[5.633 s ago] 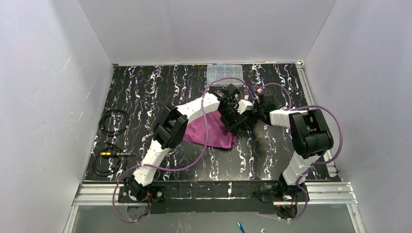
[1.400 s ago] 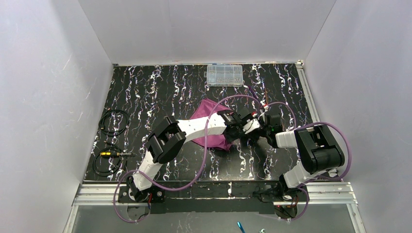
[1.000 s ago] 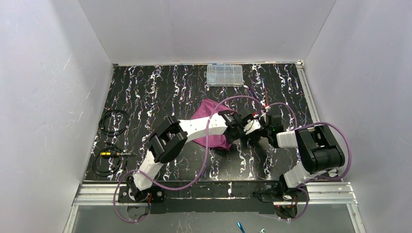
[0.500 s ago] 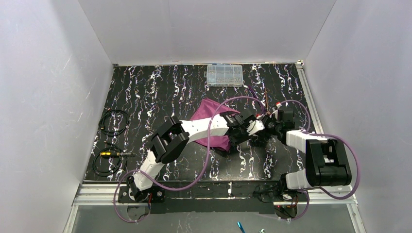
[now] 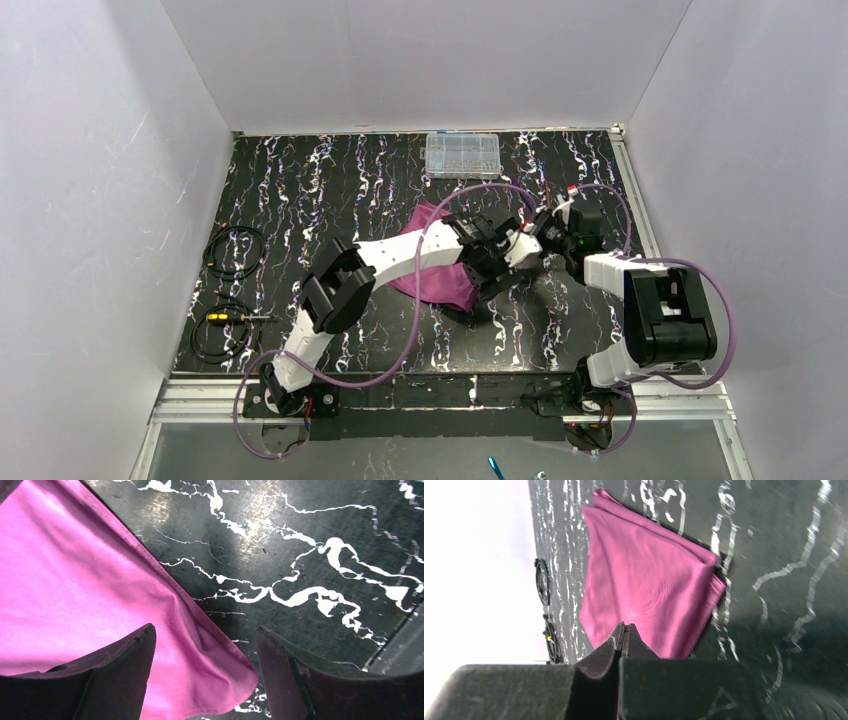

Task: Fold the napkin into a case and place the utensils inside
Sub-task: Smooth out the lower triangle-folded napkin at the center of the board.

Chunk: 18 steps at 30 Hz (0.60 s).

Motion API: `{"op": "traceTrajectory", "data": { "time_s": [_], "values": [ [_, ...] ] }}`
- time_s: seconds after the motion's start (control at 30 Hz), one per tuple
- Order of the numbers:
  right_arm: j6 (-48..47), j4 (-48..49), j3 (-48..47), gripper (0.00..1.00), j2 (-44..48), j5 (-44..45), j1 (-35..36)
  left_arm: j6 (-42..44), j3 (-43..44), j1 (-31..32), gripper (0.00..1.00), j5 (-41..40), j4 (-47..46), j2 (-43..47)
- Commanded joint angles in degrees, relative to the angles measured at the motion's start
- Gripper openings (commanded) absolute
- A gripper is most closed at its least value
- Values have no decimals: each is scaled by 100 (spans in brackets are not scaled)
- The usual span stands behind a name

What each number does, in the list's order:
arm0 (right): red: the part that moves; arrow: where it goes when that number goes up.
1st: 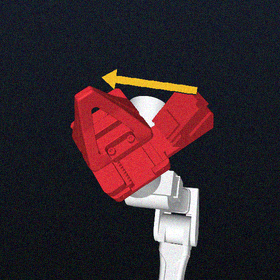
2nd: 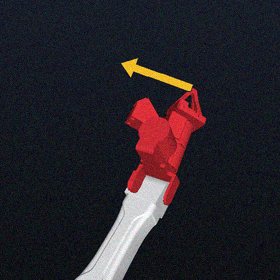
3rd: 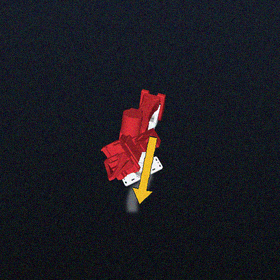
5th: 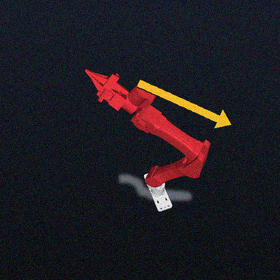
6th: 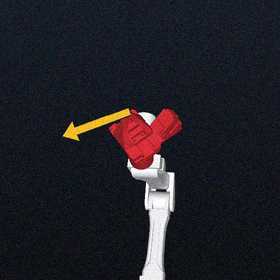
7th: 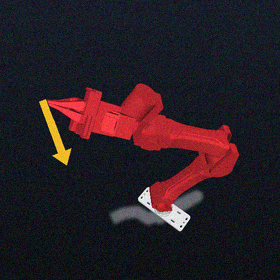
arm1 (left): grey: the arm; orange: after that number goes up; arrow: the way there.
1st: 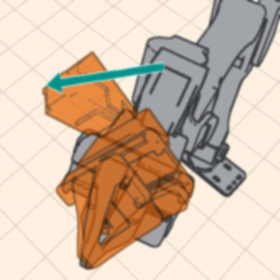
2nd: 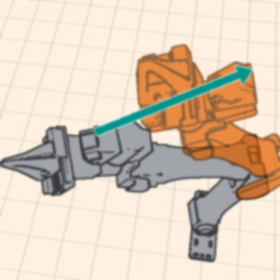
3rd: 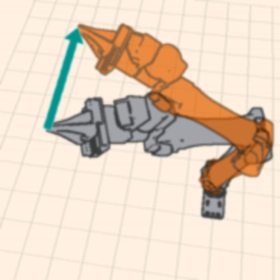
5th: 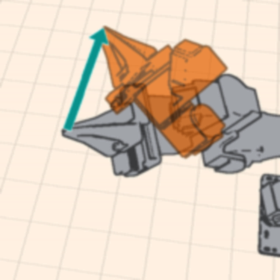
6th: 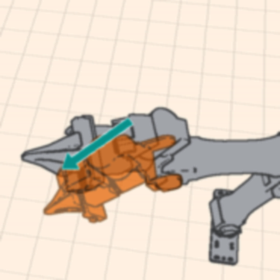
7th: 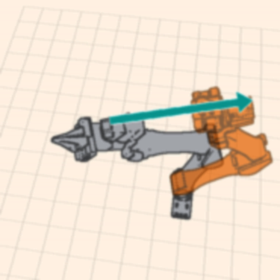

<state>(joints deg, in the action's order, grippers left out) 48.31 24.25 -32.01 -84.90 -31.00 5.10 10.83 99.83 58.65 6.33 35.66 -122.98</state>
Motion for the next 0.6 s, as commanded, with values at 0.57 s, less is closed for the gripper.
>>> {"op": "traceTrajectory", "data": {
  "time_s": [0.57],
  "values": [
    [353, 1239, -442, 1, -1837, 235, 459, 1057, -847, -756, 49, 1566, 453, 1197]
  ]
}}
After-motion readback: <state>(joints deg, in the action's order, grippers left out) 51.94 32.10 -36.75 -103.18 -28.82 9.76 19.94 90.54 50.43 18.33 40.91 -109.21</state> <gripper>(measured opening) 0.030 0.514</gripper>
